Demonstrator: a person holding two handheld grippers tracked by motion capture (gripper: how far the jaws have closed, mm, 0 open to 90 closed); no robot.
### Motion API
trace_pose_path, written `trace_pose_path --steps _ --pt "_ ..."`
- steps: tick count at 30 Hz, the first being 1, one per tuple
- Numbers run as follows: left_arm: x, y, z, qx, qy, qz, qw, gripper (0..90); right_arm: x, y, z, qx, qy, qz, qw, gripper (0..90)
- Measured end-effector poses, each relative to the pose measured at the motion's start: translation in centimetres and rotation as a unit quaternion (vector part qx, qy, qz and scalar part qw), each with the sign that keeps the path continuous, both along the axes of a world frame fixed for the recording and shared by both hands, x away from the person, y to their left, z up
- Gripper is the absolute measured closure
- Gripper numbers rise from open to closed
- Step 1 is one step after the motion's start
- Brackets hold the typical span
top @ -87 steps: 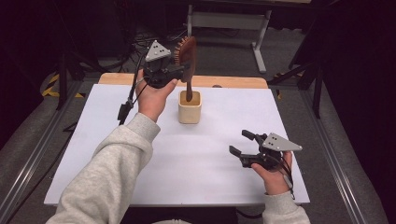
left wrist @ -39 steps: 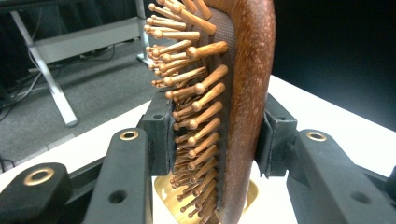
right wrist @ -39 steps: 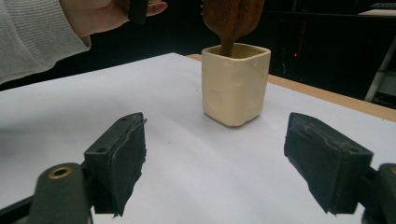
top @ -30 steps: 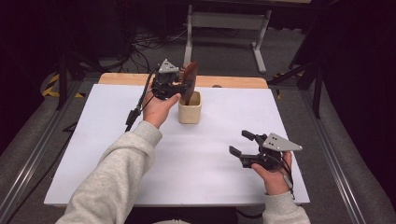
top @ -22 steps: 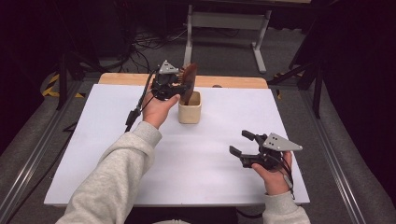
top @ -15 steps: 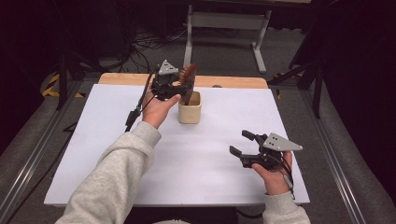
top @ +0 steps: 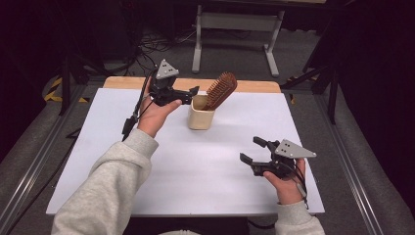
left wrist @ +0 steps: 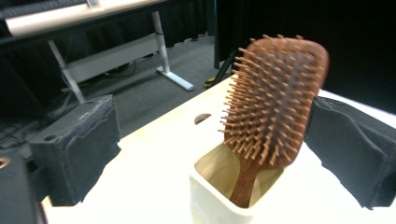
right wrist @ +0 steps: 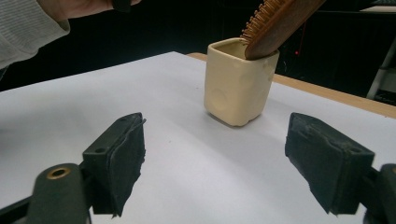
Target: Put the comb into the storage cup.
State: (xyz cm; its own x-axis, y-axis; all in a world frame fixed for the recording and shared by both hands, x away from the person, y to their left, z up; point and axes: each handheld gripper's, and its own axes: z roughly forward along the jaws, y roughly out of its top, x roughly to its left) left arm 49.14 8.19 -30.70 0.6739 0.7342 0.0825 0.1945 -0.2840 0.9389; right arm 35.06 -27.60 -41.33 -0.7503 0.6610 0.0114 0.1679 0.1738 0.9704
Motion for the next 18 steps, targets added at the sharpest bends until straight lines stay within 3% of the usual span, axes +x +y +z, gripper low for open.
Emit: trace_pose_path --steps 1,3,4,7,9,18 --pt "0.0 0.0 0.0 0.000 0.000 0.000 1.0000 5.5 0.0 0.0 0.0 0.000 0.000 0.000 1.0000 21.2" --pt "-0.8 0.2 0.0 0.015 0.033 0.012 0.9993 3.1 0.0 0.0 0.0 -0.001 0.001 0.000 1.0000 21.2" --pt "-1.0 0.3 -0.2 0.030 0.038 0.007 0.9988 1.7 0.0 0.0 0.0 -0.001 0.001 0.000 1.0000 21.2" --pt "-1.7 0.6 -0.3 0.032 0.027 0.003 0.9991 2.2 0.0 0.0 0.1 -0.001 -0.001 0.000 1.0000 21.2" --pt "-2.5 1.5 -0.2 0.008 0.024 -0.013 0.9996 2.1 0.0 -0.1 0.1 0.000 0.000 -0.001 1.0000 21.1" --pt "-5.2 4.0 -0.2 -0.027 -0.001 -0.038 0.9989 2.3 -0.1 -0.2 0.3 0.001 -0.003 -0.004 1.0000 20.6"
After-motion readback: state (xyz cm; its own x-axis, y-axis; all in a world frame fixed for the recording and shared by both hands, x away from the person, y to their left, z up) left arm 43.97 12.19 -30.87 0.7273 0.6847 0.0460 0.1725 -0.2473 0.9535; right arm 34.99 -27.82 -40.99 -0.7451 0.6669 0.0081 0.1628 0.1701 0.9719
